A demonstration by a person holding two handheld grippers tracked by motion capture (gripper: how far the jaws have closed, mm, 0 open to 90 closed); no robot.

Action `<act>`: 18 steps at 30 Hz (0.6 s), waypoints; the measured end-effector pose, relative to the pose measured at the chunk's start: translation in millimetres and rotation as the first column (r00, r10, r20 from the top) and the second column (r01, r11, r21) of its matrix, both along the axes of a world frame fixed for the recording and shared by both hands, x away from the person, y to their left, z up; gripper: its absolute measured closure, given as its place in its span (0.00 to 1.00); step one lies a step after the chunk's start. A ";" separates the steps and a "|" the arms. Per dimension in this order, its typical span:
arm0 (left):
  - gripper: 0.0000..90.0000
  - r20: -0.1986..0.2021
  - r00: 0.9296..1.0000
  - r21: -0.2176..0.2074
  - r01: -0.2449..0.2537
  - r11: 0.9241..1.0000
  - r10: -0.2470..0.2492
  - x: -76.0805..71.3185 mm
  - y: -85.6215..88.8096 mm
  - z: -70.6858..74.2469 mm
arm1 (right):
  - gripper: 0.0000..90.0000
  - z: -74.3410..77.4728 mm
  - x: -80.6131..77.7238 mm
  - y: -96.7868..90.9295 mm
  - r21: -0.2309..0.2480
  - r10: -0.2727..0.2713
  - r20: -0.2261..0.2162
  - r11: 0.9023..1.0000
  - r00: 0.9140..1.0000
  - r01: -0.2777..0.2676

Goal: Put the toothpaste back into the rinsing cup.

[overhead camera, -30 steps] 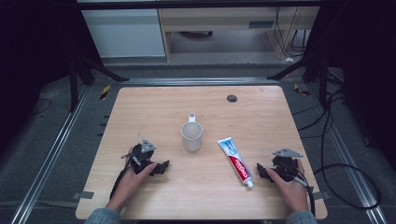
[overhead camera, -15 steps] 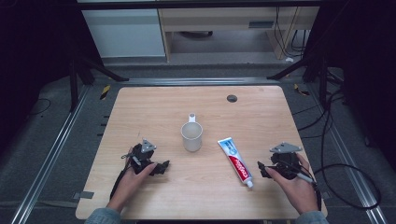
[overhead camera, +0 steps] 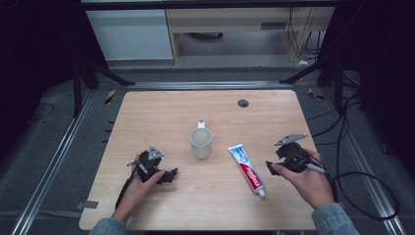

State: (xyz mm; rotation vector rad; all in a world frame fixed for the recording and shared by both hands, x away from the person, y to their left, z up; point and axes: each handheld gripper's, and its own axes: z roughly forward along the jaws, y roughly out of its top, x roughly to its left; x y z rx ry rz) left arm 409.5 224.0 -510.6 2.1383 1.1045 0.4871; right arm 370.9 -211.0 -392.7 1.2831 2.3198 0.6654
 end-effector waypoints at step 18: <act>0.00 0.000 1.000 0.000 -0.001 1.000 0.001 0.0 -0.1 0.0 | 0.45 -20.9 36.3 53.0 0.005 0.016 -0.186 1.000 0.982 -0.015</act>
